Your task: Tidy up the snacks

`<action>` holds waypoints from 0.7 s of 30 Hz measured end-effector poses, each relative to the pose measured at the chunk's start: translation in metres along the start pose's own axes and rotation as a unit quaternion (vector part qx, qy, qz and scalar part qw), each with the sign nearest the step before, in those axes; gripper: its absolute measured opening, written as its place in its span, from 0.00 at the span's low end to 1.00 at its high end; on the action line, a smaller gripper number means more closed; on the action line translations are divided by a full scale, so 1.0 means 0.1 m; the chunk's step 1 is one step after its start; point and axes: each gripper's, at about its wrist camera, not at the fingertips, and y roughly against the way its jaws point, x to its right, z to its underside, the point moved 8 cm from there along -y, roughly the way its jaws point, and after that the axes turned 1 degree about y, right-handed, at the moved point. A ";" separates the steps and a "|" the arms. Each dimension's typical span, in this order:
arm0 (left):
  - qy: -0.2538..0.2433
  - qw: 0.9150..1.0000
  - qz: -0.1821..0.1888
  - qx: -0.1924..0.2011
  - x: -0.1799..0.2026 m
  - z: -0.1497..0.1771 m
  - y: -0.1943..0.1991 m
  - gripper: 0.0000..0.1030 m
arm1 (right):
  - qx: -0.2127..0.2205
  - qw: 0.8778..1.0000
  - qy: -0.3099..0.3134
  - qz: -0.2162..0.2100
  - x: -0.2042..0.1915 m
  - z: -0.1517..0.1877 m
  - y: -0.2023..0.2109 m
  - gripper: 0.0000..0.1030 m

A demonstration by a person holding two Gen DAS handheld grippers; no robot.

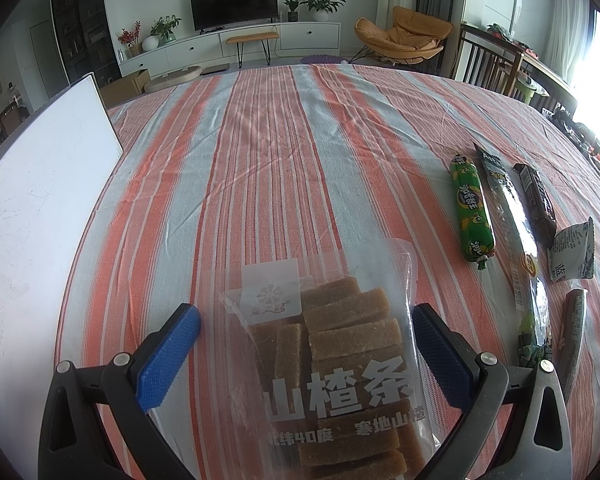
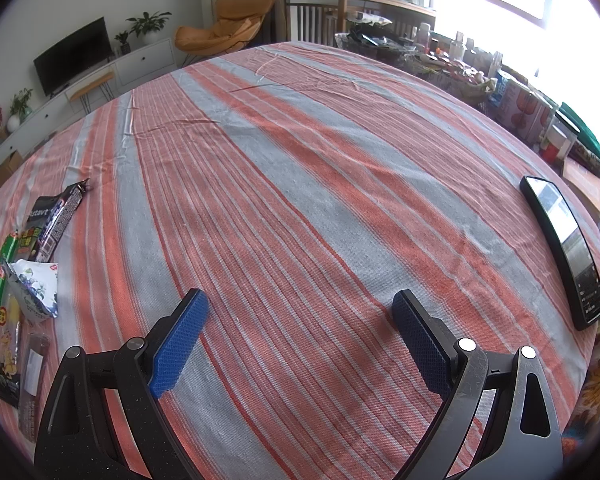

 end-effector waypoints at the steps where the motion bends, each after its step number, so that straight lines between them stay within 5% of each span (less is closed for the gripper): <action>1: 0.000 1.000 0.000 0.000 0.00 0.00 0.00 1.00 | 0.000 1.000 0.000 0.000 0.00 0.00 0.00 0.93; 21: 0.000 1.000 0.000 0.000 0.00 0.01 -0.01 1.00 | -0.002 1.000 -0.003 0.002 0.00 -0.01 -0.02 0.95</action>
